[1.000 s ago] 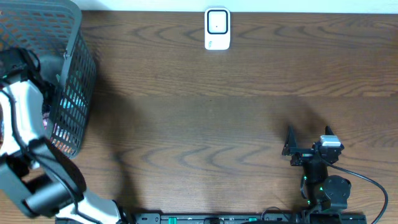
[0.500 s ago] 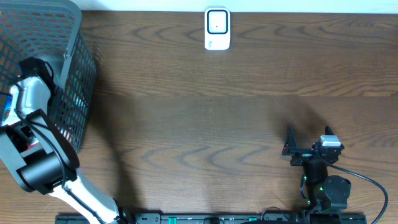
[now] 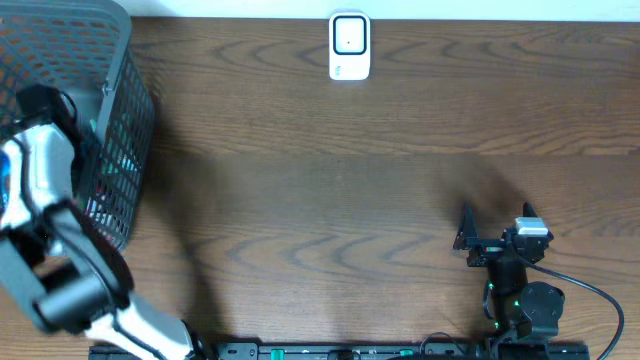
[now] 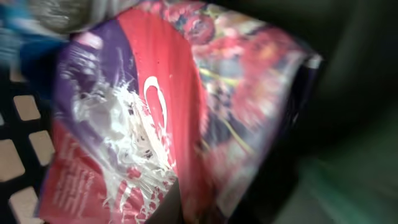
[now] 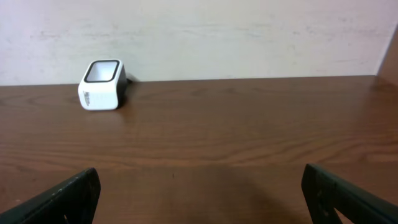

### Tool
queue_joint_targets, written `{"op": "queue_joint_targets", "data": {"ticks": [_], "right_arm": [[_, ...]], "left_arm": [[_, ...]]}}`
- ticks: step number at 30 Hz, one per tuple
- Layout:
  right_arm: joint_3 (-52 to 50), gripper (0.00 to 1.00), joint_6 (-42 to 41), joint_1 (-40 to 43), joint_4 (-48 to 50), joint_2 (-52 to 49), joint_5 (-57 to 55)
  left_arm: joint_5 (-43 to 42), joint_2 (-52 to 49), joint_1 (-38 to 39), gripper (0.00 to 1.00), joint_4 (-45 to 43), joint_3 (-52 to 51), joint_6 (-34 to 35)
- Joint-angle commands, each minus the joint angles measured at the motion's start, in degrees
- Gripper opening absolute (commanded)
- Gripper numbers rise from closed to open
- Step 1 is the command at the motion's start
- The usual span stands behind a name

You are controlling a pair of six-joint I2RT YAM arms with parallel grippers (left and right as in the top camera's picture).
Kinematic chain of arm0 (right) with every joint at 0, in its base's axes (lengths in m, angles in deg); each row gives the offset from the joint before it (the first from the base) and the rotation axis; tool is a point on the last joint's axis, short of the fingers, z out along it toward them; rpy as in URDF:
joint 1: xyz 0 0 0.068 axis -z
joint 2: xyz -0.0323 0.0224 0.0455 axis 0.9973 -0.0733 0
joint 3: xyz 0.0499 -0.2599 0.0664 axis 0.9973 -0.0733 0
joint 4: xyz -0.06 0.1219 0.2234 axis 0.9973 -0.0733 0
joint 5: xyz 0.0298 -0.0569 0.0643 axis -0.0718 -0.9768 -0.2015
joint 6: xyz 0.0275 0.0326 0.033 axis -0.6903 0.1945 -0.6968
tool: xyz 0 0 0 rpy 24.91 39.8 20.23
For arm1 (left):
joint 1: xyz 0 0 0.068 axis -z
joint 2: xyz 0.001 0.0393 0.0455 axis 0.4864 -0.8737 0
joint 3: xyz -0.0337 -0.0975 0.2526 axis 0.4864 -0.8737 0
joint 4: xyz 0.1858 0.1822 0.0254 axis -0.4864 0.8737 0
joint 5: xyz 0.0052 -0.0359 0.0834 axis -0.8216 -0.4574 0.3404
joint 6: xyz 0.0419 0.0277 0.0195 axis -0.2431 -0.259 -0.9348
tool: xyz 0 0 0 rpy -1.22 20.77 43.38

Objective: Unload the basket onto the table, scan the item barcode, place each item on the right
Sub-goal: 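Grasp the pink-purple snack box in the basket with the left gripper, then carry the snack box to the scanner and release it on the table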

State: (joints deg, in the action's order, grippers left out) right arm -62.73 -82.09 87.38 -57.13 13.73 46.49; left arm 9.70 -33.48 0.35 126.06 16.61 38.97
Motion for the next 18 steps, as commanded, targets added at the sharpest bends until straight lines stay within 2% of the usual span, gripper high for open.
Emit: {"op": "queue_joint_targets", "data": {"ticks": [1, 11, 18], "right_arm": [[-0.09, 0.99, -0.76, 0.24, -0.20, 0.20, 0.00], [-0.09, 0.99, -0.76, 0.24, -0.22, 0.20, -0.02], [-0.09, 0.99, -0.76, 0.24, -0.20, 0.20, -0.02]], "left_arm": [[-7.41, 14.23, 0.50, 0.07, -1.84, 1.57, 0.70], [-10.60, 41.05, 5.35, 0.07, -9.73, 1.57, 0.68], [-28.94, 47.84, 17.46, 0.07, -13.00, 1.57, 0.70]]}}
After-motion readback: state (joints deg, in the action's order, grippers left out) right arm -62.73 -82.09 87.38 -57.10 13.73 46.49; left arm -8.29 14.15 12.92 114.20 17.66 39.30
